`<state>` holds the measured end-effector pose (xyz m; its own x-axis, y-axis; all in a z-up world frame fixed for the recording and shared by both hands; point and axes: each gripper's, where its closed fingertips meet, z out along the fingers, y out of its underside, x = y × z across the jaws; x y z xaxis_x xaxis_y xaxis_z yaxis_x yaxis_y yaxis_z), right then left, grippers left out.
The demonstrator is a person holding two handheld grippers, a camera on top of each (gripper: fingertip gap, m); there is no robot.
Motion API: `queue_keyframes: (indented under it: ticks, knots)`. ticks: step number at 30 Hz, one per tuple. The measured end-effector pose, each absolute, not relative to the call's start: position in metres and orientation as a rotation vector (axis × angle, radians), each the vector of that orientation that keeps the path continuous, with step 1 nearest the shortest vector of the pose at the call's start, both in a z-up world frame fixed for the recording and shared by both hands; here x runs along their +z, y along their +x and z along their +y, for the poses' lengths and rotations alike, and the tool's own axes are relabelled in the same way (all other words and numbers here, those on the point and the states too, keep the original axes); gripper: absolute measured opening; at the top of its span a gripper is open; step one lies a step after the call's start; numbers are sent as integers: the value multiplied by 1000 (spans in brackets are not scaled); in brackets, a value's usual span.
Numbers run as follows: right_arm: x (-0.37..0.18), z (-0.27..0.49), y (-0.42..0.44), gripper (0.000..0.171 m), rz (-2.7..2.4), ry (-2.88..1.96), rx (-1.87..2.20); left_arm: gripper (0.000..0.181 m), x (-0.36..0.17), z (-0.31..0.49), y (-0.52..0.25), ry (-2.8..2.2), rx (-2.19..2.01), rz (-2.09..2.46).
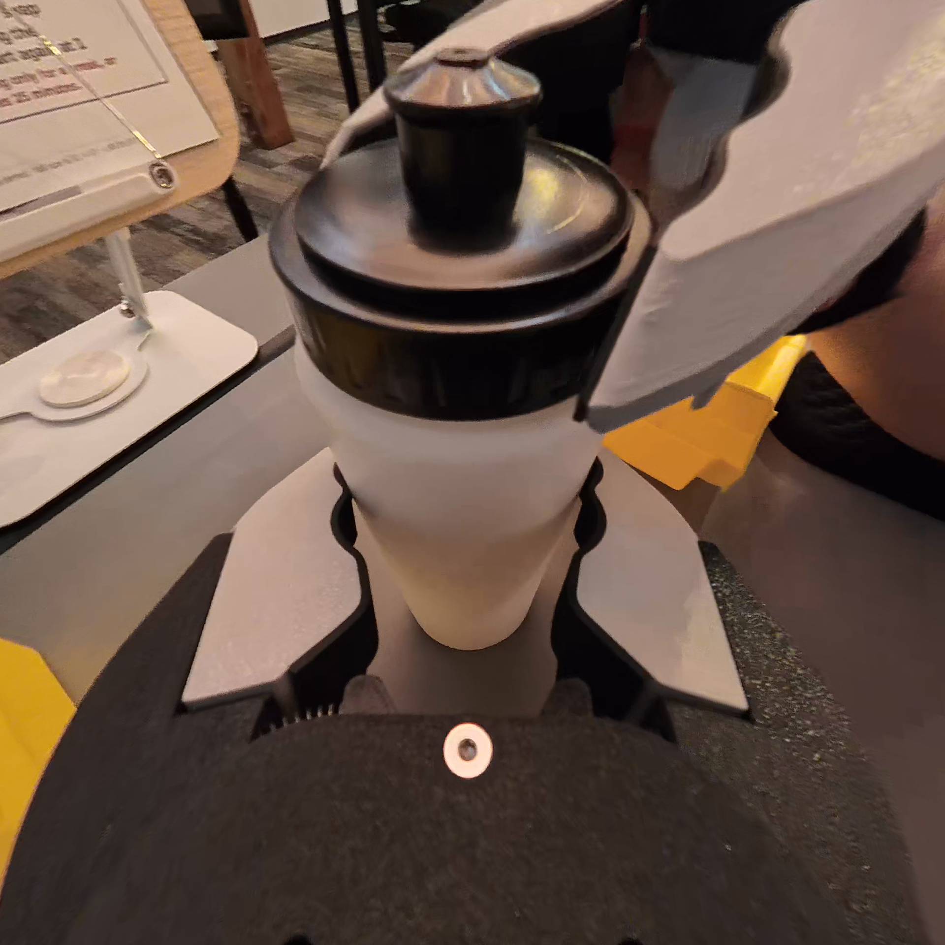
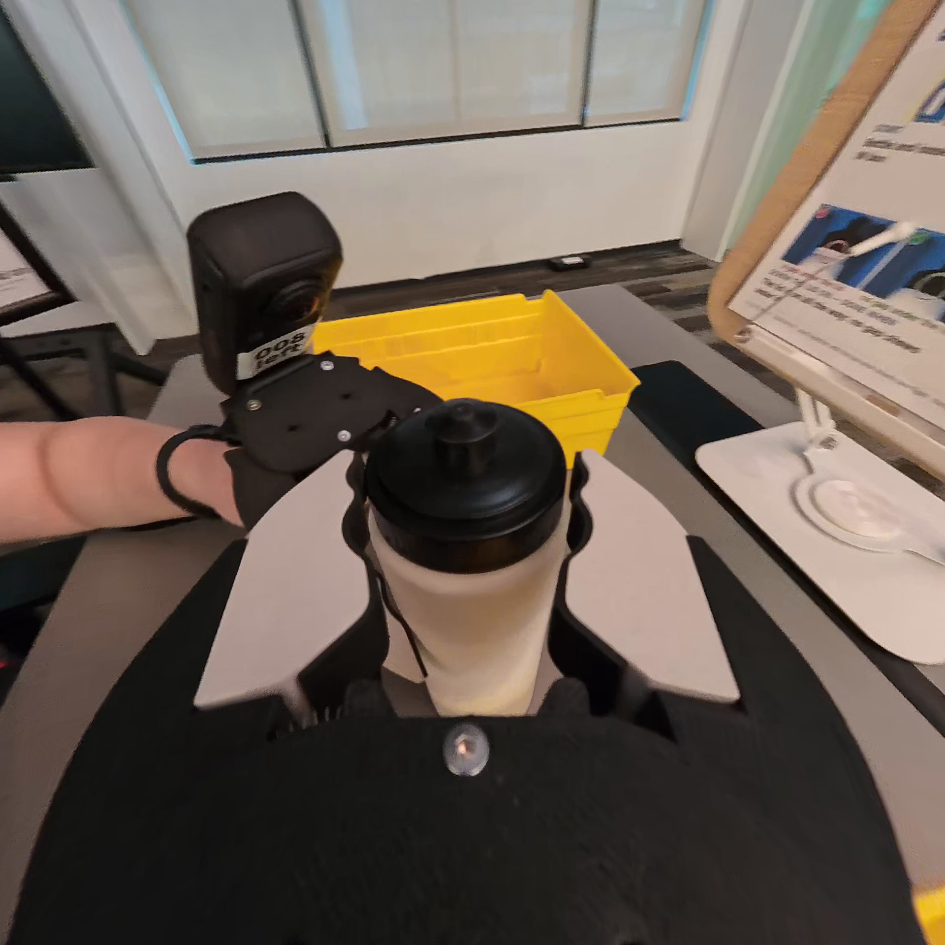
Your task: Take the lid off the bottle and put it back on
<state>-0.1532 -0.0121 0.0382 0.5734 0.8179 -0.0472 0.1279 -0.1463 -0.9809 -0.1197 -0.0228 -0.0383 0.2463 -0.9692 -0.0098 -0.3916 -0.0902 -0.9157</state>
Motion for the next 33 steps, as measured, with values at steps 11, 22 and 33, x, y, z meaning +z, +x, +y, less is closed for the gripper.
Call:
queue_keyframes:
  ticks: [11,22,33]
  knots:
    - [39,-3,-153,76,-562,-1668,504,85,-38,-14,-124,-1722,-710,1138]
    - [36,-21,-153,76,-910,-1635,715,86,-39,-33,-116,-1602,-876,1369]
    - [38,-3,-155,77,-591,-1673,494,85,-39,-17,-124,-1728,-718,1172]
